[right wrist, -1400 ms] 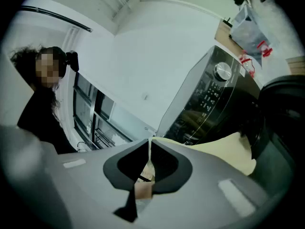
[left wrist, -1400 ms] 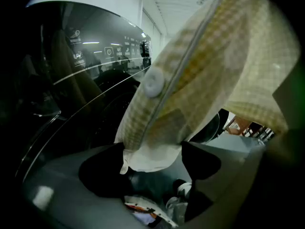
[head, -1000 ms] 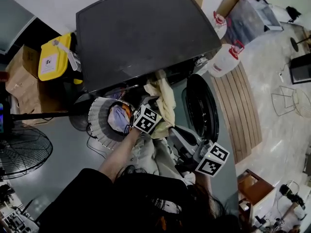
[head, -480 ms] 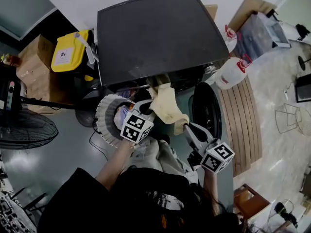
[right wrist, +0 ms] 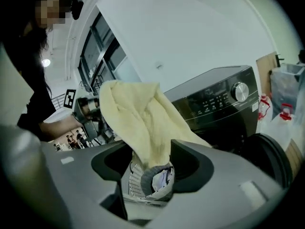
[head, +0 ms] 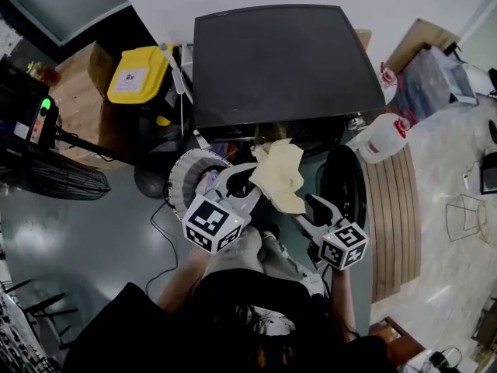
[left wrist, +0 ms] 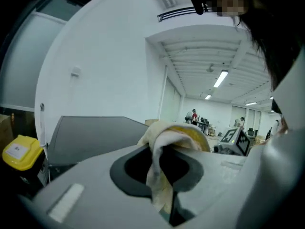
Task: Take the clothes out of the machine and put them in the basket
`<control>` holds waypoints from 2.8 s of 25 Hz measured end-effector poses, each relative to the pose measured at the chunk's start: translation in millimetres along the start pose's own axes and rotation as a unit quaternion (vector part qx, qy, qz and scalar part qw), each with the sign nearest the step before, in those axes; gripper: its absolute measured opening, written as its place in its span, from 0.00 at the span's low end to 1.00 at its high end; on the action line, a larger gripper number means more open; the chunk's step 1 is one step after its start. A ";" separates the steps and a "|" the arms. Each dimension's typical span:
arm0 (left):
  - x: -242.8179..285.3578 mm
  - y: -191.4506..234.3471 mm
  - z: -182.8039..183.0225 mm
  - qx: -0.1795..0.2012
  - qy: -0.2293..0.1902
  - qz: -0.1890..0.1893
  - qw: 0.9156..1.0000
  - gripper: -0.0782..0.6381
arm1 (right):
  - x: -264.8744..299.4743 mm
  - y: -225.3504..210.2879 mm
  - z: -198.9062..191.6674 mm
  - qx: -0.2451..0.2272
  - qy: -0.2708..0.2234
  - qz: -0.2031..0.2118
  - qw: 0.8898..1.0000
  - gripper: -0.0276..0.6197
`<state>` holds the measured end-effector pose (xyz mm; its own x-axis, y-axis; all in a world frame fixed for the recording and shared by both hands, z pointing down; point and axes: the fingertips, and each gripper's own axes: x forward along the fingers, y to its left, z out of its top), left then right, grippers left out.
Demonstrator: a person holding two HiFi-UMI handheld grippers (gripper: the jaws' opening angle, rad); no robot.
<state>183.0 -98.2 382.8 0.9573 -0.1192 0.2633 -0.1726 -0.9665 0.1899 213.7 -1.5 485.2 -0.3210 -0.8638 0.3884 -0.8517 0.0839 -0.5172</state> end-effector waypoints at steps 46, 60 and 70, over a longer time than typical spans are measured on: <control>-413.0 78.4 72.2 0.142 -0.115 0.210 0.960 0.18 | 148.7 376.3 135.5 -0.076 -0.181 0.262 0.945 0.09; -373.2 126.8 -39.9 0.092 0.000 0.188 0.978 0.18 | 211.8 308.4 41.9 -0.097 -0.038 0.155 0.982 0.09; -331.3 146.8 -147.2 0.013 0.107 0.192 0.975 0.18 | 255.1 239.5 -48.4 -0.099 0.124 0.116 0.981 0.09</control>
<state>-193.6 -167.2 462.7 0.7528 -0.4264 0.5015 -0.5008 -0.8654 0.0158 -92.2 -177.7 497.3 -0.5859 -0.6648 0.4635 -0.7993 0.3798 -0.4657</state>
